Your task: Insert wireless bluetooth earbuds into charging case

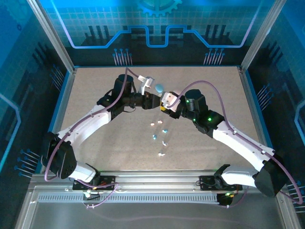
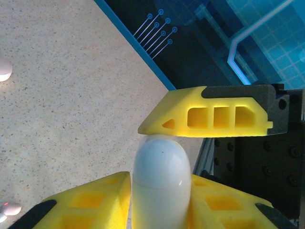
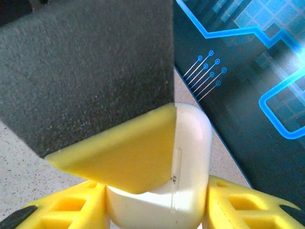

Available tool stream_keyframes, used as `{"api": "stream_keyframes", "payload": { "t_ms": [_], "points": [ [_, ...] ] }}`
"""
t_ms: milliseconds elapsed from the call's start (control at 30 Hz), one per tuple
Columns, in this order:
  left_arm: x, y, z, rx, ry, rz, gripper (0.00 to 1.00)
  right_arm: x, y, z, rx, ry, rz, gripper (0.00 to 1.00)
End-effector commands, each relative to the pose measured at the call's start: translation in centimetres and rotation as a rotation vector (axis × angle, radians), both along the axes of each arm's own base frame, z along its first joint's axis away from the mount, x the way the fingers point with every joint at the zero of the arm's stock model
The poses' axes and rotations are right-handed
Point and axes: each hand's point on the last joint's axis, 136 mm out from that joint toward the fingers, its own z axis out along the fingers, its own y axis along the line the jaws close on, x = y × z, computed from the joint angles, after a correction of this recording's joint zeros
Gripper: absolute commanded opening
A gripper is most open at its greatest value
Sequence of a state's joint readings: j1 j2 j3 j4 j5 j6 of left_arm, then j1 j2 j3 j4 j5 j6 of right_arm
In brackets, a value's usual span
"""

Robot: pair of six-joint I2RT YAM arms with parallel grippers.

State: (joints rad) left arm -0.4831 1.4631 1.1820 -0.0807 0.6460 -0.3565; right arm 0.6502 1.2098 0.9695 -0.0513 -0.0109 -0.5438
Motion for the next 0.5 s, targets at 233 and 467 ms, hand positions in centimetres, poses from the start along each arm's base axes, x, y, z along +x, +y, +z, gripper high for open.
{"api": "stream_keyframes", "payload": {
  "t_ms": [233,467],
  "points": [
    [-0.65,-0.8,0.02,0.022,0.007,-0.065,0.3,-0.33,0.35,1.91,0.016,-0.075,0.007,0.47],
    [-0.83,-0.78,-0.02,0.027,0.002,-0.075,0.17,-0.24,0.15,2.13,0.016,-0.08,-0.005,0.48]
  ]
}}
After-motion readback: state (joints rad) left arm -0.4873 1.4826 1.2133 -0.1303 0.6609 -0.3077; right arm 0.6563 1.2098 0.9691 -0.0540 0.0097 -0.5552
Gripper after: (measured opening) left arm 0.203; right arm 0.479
